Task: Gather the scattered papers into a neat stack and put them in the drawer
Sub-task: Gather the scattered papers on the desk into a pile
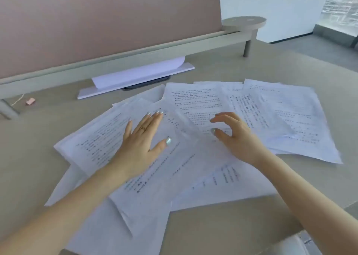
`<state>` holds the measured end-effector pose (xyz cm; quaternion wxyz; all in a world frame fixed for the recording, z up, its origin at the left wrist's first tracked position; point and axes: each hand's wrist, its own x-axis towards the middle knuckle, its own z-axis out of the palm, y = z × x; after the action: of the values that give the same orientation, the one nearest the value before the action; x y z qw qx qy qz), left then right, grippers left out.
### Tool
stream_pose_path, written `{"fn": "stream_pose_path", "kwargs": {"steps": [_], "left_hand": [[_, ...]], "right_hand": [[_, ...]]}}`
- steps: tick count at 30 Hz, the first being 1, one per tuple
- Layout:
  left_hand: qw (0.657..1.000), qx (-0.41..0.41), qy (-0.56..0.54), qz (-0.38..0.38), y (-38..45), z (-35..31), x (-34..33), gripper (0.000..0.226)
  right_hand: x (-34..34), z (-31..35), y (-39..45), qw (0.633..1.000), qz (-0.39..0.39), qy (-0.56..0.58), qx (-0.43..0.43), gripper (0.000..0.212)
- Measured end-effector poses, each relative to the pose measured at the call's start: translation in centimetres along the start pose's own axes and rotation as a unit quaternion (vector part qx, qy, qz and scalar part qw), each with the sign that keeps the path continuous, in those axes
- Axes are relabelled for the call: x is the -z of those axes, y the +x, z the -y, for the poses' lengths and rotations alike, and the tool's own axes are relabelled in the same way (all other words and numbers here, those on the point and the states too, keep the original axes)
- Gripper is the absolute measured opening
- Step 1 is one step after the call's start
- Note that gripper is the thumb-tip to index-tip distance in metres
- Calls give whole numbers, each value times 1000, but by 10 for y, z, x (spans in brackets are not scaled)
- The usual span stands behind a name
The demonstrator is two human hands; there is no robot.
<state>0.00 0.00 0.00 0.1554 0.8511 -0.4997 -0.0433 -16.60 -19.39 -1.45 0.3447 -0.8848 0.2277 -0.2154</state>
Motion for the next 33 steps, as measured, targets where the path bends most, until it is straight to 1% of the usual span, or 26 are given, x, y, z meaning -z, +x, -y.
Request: {"fn": "stream_pose_path", "kwargs": {"steps": [2, 4, 7, 9, 10, 13, 14, 15, 16, 17, 19, 24, 29, 31, 33], "left_hand": [[1000, 28, 11, -6, -28, 18, 4, 88], [997, 71, 17, 2, -56, 38, 1, 91], [993, 121, 6, 10, -88, 48, -3, 87], [988, 153, -1, 7, -100, 55, -4, 79], [986, 167, 4, 12, -105, 58, -6, 79], [983, 175, 42, 26, -109, 66, -13, 94], [984, 168, 47, 27, -108, 66, -15, 96], [985, 161, 48, 29, -106, 66, -16, 97], [986, 155, 46, 29, -105, 66, -16, 99], [987, 149, 44, 34, -103, 65, -16, 102], [989, 135, 46, 42, -101, 65, -14, 106], [991, 112, 48, 55, -99, 65, -8, 103], [991, 111, 38, 56, -100, 64, -6, 97], [992, 111, 27, 53, -100, 65, -5, 96], [993, 111, 8, 43, -99, 68, -6, 95]], "right_hand": [[-20, 14, -7, 1000, 14, -27, 3, 30], [-35, 28, -10, 998, 40, -55, -19, 36], [-41, 40, 1, 992, 42, -46, -113, 42], [-39, 41, 13, 987, 39, -25, -156, 46], [-39, 41, 19, 984, 44, -21, -172, 47], [-42, 47, 33, 978, 58, -28, -198, 50], [-43, 50, 37, 977, 65, -38, -200, 48], [-45, 54, 41, 977, 70, -50, -194, 41], [-47, 56, 45, 978, 71, -61, -187, 27], [-49, 60, 48, 978, 74, -66, -183, 18], [-54, 66, 57, 979, 83, -56, -178, 22], [-69, 76, 70, 982, 102, 12, -160, 22], [-83, 75, 68, 980, 144, 39, -133, 38], [-85, 75, 65, 977, 165, 61, -120, 35], [-84, 75, 64, 978, 165, 72, -109, 22]]}}
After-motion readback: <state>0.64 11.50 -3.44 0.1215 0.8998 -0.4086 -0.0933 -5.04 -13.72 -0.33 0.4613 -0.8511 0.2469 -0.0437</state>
